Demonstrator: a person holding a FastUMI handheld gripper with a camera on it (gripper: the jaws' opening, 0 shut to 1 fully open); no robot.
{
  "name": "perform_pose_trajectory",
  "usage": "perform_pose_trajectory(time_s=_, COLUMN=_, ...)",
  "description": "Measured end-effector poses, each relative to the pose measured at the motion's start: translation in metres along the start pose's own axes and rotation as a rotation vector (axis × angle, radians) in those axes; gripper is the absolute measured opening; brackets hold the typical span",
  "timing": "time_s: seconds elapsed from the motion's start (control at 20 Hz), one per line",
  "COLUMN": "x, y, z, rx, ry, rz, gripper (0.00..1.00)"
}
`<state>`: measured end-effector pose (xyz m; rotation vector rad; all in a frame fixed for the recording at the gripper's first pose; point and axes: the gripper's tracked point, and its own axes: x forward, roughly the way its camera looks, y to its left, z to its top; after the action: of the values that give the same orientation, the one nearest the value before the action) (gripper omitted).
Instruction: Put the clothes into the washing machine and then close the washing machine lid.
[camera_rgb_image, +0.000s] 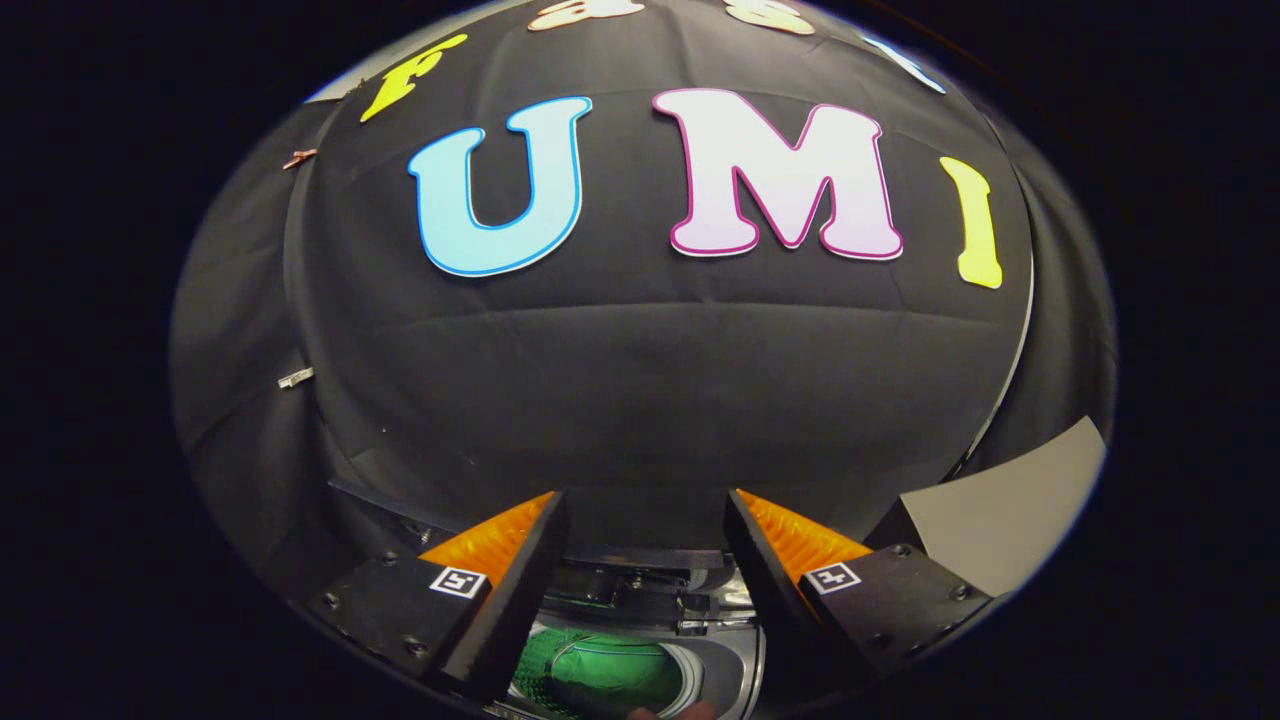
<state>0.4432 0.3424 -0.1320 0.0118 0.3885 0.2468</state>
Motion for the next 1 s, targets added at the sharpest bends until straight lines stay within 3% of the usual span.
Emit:
perform_pose_trajectory(time_s=0.4, x=-0.036, y=0.005, z=-0.022, rx=-0.012, ry=-0.013, rz=0.036, gripper=0.99)
perform_pose_trajectory(time_s=0.85, x=-0.073, y=0.013, z=-0.047, rx=-0.078, ry=-0.130, rz=0.050, gripper=0.99)
perform_pose_trajectory(time_s=1.0, x=-0.073, y=0.020, z=-0.074, rx=-0.108, ry=-0.078, rz=0.057, gripper=0.98)
